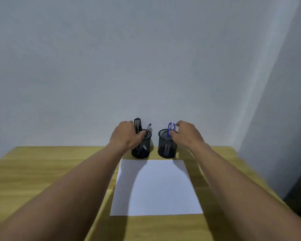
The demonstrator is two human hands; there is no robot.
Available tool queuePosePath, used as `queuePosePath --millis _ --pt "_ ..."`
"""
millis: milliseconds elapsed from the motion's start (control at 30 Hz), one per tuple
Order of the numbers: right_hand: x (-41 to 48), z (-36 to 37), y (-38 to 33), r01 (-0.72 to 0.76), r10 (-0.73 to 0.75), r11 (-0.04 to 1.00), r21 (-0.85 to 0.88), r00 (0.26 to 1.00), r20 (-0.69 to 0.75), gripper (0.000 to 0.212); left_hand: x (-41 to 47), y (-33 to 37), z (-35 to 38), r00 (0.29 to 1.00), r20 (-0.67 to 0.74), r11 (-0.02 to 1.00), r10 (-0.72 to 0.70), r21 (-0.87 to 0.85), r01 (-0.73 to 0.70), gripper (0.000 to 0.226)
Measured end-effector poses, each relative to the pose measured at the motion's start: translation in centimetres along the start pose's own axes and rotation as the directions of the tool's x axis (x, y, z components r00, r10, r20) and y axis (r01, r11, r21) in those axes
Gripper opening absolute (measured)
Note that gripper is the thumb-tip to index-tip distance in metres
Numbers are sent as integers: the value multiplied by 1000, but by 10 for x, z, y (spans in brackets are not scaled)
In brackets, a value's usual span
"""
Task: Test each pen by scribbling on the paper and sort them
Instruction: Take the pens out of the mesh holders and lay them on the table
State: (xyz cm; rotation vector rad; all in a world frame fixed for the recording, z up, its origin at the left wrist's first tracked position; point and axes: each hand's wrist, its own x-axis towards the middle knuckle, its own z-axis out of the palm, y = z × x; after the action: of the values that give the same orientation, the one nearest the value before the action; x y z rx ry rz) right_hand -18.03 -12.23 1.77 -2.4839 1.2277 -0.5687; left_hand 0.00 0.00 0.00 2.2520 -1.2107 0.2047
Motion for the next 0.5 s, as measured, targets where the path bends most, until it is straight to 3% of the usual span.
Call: queuePosePath --millis 67,200,367,500 --pt "14 9 1 -43 44 999 24 998 -46 24 8 -2 14 992 -31 992 -123 -11 123 48" --pt "40 30 7 -135 138 989 52 989 -48 21 22 -2 43 958 -43 958 -283 -52 281 47" --pt "58 54 8 -151 165 983 99 976 -142 29 33 1 55 968 -125 975 -216 21 220 38" --pt "63 65 8 -126 151 984 125 964 -221 32 40 2 64 974 -127 979 -186 -111 172 44"
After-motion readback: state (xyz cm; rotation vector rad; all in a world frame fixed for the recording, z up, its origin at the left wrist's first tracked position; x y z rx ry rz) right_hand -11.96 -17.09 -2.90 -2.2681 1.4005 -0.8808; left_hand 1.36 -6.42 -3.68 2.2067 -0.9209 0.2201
